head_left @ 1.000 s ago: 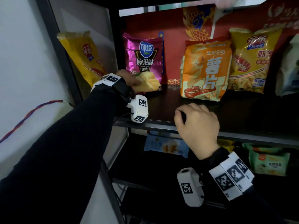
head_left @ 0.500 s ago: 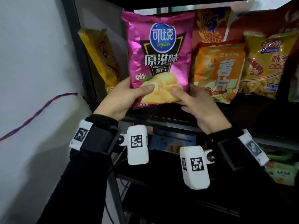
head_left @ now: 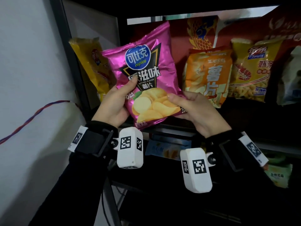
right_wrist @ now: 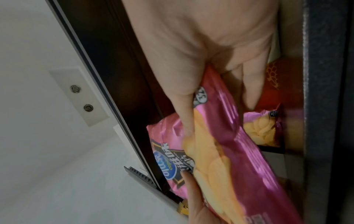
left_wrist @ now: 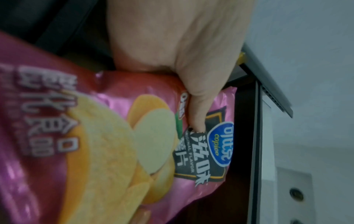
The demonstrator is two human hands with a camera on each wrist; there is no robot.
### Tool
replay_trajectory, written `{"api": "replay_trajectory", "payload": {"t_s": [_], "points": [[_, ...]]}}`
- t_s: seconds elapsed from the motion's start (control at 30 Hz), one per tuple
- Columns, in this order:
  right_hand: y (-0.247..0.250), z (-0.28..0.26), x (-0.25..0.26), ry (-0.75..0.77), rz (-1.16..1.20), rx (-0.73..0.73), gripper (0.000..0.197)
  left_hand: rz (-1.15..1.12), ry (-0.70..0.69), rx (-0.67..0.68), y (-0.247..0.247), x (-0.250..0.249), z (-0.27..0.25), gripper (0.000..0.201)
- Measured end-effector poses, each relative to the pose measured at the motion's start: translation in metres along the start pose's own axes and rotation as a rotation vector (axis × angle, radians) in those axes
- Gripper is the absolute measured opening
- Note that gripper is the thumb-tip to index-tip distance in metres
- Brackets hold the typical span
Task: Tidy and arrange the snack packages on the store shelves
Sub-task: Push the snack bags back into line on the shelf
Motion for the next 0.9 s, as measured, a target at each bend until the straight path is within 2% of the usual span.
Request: {"api": "replay_trajectory", "payload": {"t_s": [0.1, 0.2, 0.3, 0.33, 0.4, 0.43, 0.5, 0.57, 0.6, 0.63, 0.73, 0.83, 0.9], "points": [[0.007, -0.003, 0.008, 0.070, 0.074, -0.109, 0.012, -0.073, 0.041, 0.018, -0.011, 0.010, 0.003, 0.037], [0.011, -0.010, 0.023, 0.287, 0.086, -0.288, 0.015, -0.057, 0.118, 0.018, -0.022, 0.017, 0.006, 0.040], [0.002, -0.025, 0.039, 0.553, -0.235, -0.412, 0.033, -0.030, 0.163, 0.039, -0.028, 0.021, 0.008, 0.015], [-0.005, -0.032, 0.044, 0.652, -0.391, -0.426, 0.038, -0.072, 0.166, 0.051, -0.029, 0.021, 0.008, 0.018], [-0.020, -0.041, 0.046, 0.837, -0.680, -0.412, 0.046, -0.233, 0.151, 0.077, -0.031, 0.022, 0.006, 0.040], [-0.024, -0.041, 0.044, 0.879, -0.745, -0.384, 0.048, -0.320, 0.132, 0.080, -0.033, 0.021, 0.005, 0.049], [-0.027, -0.041, 0.040, 0.897, -0.735, -0.328, 0.049, -0.510, 0.091, 0.085, -0.035, 0.017, 0.001, 0.051], [-0.030, -0.041, 0.038, 0.896, -0.715, -0.298, 0.045, -0.634, 0.100, 0.088, -0.034, 0.016, -0.001, 0.043], [-0.030, -0.040, 0.037, 0.876, -0.694, -0.287, 0.042, -0.590, 0.105, 0.083, -0.032, 0.016, 0.001, 0.043], [-0.028, -0.038, 0.037, 0.828, -0.632, -0.272, 0.037, -0.446, 0.115, 0.057, -0.029, 0.017, 0.002, 0.046], [-0.014, -0.023, 0.033, 0.528, -0.166, -0.219, 0.023, -0.021, 0.156, 0.026, -0.033, 0.013, 0.004, 0.037], [-0.006, -0.010, 0.021, 0.259, 0.211, -0.181, 0.005, 0.130, 0.130, -0.053, -0.024, 0.015, 0.002, 0.047], [-0.004, -0.005, 0.009, 0.120, 0.316, -0.162, 0.013, 0.170, 0.108, -0.111, -0.013, 0.016, 0.000, 0.043]]}}
Point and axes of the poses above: each hand's wrist, its own z-axis towards the middle knuckle, its own y-axis out of the back of the hand, x = y × z, the point moved 6 cm from there along z, towards the middle knuckle, and after that the axes turned 6 degrees about x, right-handed, at the moved point
